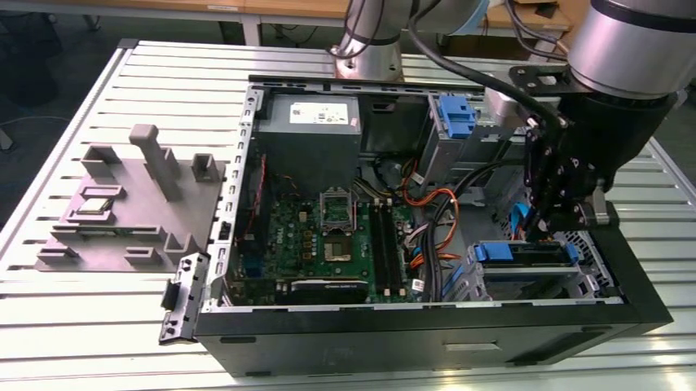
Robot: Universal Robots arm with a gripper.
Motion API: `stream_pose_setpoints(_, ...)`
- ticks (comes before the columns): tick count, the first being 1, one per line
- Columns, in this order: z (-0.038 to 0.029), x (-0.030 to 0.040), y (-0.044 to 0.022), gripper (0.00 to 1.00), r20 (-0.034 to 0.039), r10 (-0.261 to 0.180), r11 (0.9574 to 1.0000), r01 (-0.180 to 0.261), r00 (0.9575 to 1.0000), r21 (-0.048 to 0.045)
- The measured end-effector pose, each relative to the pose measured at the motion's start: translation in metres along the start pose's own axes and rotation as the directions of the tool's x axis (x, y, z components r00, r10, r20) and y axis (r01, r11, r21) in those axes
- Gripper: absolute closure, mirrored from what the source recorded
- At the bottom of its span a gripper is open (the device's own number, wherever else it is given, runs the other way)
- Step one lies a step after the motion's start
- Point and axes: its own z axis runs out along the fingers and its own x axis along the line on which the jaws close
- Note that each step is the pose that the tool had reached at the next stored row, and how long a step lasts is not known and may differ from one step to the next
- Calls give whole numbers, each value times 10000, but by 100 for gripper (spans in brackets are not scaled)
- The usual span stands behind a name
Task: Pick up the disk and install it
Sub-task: 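Insert the second disk wire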
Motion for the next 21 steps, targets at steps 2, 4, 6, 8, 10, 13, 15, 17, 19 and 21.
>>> stream_pose_setpoints(2, 9, 19, 6, 84, 47, -11, 10000, 11, 10000, 9)
stream_pose_setpoints(4, 19, 31, 13, 84, 131, -28, 10000, 28, 9999, 23)
stream_pose_setpoints(6, 28, 47, 16, 84, 229, -35, 10000, 34, 9997, 44)
stream_pose_setpoints(8, 37, 67, 17, 84, 310, -29, 10000, 27, 9995, 72)
stream_pose_setpoints(10, 43, 85, 18, 84, 329, -28, 10000, 25, 9995, 89)
stream_pose_setpoints(13, 52, 94, 23, 84, 438, -19, 9999, 14, 9990, 114)
stream_pose_setpoints(15, 63, 98, 26, 84, 527, -30, 9999, 22, 9986, 154)
stream_pose_setpoints(17, 69, 103, 27, 84, 526, -37, 9999, 29, 9986, 164)
stream_pose_setpoints(19, 76, 109, 27, 84, 527, -38, 9998, 29, 9986, 175)
stream_pose_setpoints(21, 82, 113, 28, 84, 529, -37, 9998, 27, 9986, 186)
